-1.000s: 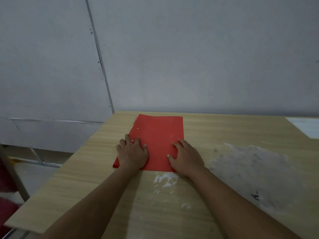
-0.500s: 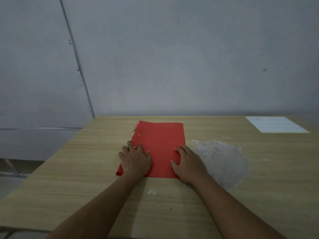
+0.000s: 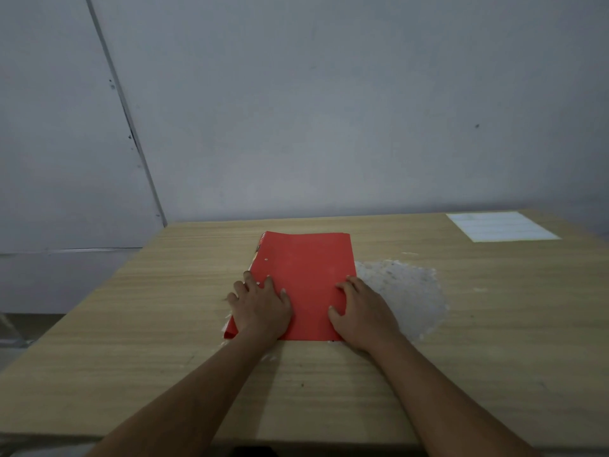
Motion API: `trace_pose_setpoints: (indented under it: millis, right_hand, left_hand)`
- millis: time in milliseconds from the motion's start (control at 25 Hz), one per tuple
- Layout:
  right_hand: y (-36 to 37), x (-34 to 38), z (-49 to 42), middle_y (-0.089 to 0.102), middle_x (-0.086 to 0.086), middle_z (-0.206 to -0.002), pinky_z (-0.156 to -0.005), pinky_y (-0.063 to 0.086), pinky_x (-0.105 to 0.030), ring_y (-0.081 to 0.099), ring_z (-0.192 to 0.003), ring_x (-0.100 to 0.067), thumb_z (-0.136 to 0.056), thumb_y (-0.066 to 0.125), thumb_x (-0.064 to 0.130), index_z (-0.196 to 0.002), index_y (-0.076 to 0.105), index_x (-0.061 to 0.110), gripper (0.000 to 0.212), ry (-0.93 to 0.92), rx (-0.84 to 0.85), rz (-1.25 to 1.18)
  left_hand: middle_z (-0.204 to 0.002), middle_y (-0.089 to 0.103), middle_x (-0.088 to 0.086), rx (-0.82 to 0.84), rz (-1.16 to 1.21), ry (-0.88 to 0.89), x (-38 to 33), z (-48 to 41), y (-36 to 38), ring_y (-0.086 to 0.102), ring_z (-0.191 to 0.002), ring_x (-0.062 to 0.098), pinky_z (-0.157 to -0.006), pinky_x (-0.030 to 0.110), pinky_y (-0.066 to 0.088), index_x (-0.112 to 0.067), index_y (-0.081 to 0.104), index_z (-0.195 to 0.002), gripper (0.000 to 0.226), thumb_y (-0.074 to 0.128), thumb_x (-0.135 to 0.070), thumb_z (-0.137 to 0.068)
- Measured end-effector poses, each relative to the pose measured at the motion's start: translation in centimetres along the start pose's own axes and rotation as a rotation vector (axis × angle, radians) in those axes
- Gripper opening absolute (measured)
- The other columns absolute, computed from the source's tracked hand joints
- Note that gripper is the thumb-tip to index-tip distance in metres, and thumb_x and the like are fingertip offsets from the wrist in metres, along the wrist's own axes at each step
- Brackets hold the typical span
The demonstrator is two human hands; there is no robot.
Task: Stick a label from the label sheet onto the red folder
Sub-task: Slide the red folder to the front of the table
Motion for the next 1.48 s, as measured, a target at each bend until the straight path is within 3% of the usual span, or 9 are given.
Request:
trace_pose_setpoints:
  millis: [1480]
  right_hand:
    - [1.1, 0.0, 0.0, 0.023, -0.008, -0.164, -0.123, 0.016, -0.040, 0.019, -0.151, -0.023, -0.097, 0.036, 0.055, -0.153, 0.031, 0.021, 0.066, -0.026, -0.059, 0.006]
  left_hand:
    - [-0.153, 0.033, 0.021, 0.005, -0.030, 0.045, 0.5, 0.1, -0.2, 0.042, -0.131, 0.037, -0.107, 0.050, 0.034, -0.023, 0.044, -0.146, 0.062, 0.026, -0.055, -0.096]
Point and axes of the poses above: each hand's wrist, its own z-axis away from the middle knuckle, its own y-axis out of the palm, x = y × z, the point moved 4 cm from there along -z, towards the middle knuckle
